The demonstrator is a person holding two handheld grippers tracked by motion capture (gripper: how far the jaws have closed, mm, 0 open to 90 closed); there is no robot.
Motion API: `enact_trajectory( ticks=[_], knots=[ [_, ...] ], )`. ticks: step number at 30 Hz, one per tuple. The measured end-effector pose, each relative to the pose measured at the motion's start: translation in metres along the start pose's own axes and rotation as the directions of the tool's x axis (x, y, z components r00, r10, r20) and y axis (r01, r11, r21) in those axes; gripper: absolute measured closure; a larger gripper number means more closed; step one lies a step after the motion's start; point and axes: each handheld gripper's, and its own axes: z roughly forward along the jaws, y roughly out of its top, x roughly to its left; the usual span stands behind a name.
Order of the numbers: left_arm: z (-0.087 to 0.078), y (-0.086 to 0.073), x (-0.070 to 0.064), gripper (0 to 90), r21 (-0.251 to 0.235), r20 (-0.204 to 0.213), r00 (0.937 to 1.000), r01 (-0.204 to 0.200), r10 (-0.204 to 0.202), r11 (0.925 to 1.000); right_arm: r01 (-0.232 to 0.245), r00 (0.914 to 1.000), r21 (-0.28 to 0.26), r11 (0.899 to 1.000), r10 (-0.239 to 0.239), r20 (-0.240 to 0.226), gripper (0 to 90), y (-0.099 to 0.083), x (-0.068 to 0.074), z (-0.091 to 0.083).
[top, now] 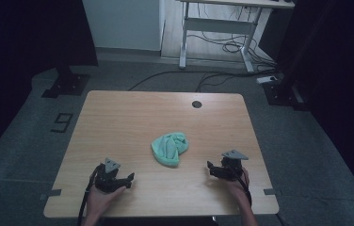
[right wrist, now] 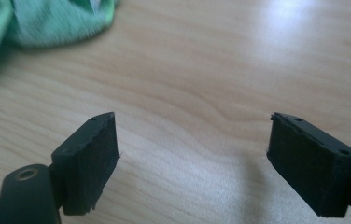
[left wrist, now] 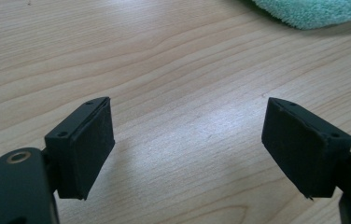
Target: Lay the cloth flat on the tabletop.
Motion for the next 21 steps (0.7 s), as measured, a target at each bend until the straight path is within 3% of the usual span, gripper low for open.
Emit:
enact_trajectory(
  ticks=[3,21],
  knots=[
    [-0.001,0.002,-0.001,17.3,-0.003,0.003,1.0000,0.002,-0.002,1.0000,-0.017,0.9997,-0.025,1.000,0.017,-0.017,16.8,0.002,0.001,-0.004],
    [0.003,0.002,-0.009,18.5,0.003,0.019,0.9997,-0.016,0.016,0.9999,0.004,0.9992,-0.016,1.000,-0.005,-0.040,19.1,0.004,0.010,-0.002]
  ],
)
